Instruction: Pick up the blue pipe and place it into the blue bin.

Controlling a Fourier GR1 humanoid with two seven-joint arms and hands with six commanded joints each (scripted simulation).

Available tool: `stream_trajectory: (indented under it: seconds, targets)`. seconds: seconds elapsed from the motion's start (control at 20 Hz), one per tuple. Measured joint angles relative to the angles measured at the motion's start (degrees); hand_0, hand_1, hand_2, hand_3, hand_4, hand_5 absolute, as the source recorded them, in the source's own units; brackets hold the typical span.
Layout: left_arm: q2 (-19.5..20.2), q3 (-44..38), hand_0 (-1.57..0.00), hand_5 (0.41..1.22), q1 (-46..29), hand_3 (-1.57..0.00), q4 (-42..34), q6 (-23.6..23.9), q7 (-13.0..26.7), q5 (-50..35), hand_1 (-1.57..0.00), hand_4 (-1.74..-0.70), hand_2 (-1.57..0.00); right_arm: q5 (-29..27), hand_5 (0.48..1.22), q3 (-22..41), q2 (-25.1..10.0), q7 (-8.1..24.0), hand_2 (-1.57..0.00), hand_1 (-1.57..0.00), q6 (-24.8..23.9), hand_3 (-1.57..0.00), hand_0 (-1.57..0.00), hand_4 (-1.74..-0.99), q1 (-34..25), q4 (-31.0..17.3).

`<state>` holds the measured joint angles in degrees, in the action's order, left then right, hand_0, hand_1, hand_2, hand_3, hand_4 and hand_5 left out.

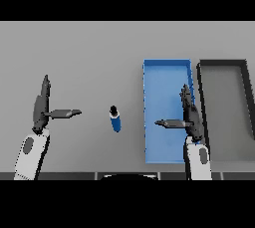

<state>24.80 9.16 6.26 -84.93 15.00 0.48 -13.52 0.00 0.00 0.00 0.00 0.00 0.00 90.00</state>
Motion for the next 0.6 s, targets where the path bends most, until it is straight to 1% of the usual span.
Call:
stream_trajectory:
  seconds: [0.2, 0.3, 0.35, 0.4, 0.45, 0.5, 0.55, 0.6]
  targets:
    - [-0.44, 0.58, 0.0, 0.586, -0.52, 0.0, -0.87, 0.54, -0.5, 0.49, 0.0, -1.01, 0.0, -0.5, 0.603, -0.34, -0.58, -0.35, 0.0, 0.0, 0.45, 0.0, 0.0, -1.222, 0.66, 0.41]
    - [-0.82, 0.98, 0.0, 0.586, 0.12, 0.0, -0.92, 1.03, 0.32, 0.88, 0.0, -1.01, 0.0, -0.68, 0.603, -0.45, -0.99, 0.04, 0.0, 0.0, 0.75, 0.0, 0.0, -1.222, 0.66, 0.56]
    - [2.83, 2.86, 0.0, 0.588, -2.62, 0.0, -1.98, -4.73, -3.89, 1.46, 0.0, -1.01, 0.0, 2.16, 0.603, 0.89, -4.68, -4.48, 0.0, 0.0, 2.53, 0.0, 0.0, -1.227, 2.99, 2.46]
    - [5.15, 3.81, 0.0, 0.588, -3.37, 0.0, -2.14, -8.46, -5.5, 1.6, 0.0, -1.01, 0.0, 3.38, 0.601, 1.88, -6.46, -6.47, 0.0, 0.0, 3.82, 0.0, 0.0, -1.23, 4.63, 4.17]
    - [6.9, 4.06, 0.0, 0.588, -3.86, 0.0, -2.09, -10.67, -6.49, 1.63, 0.0, -1.01, 0.0, 4.43, 0.599, 2.93, -6.91, -6.63, 0.0, 0.0, 4.25, 0.0, 0.0, -1.228, 5.8, 5.48]
    - [7.84, 4.44, 0.0, 0.589, -5.01, 0.0, -2.58, -11.86, -7.63, 1.84, 0.0, -1.01, 0.0, 5.0, 0.599, 3.39, -7.53, -6.12, 0.0, 0.0, 4.64, 0.0, 0.0, -1.232, 6.12, 5.98]
    - [8.26, 4.75, 0.0, 0.587, -5.01, 0.0, -2.98, -12.47, -7.77, 1.98, 0.0, -1.01, 0.0, 5.07, 0.599, 3.33, -8.23, -5.57, 0.0, 0.0, 4.87, 0.0, 0.0, -1.231, 6.32, 6.62]
    - [8.48, 5.12, 0.0, 0.587, -5.19, 0.0, -3.16, -12.86, -7.58, 2.17, 0.0, -1.01, 0.0, 5.31, 0.595, 3.83, -8.0, -4.77, 0.0, 0.0, 4.98, 0.0, 0.0, -1.23, 6.27, 6.85]
